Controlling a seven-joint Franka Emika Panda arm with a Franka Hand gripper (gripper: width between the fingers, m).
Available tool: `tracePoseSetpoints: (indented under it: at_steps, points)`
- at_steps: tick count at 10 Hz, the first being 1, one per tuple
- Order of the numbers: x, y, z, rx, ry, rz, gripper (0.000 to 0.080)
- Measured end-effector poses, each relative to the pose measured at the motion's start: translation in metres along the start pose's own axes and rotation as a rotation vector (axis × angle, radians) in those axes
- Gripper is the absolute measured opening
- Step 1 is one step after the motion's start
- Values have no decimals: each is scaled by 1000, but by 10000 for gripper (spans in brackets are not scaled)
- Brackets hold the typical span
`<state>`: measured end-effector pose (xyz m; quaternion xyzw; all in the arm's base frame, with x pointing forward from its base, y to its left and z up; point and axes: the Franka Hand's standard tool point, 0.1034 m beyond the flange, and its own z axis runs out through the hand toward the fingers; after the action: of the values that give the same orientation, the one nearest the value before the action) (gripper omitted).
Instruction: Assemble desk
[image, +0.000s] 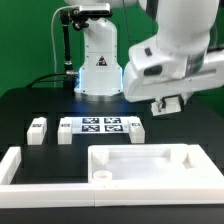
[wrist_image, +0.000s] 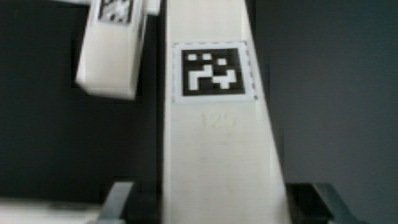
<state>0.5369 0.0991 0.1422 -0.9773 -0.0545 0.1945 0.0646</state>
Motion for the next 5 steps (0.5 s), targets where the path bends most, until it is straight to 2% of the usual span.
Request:
tracePoseSetpoints:
  at_steps: [1, 2, 3, 4, 5]
  points:
    - [12, -3, -26, -4, 86, -6, 290]
    - [17, -1, -16, -12, 178, -2, 290]
    - [11, 1, -9, -18, 201, 0, 290]
    - [18, 2, -15, -26, 296, 0, 290]
    - [19, 3, -14, -36, 384, 0, 290]
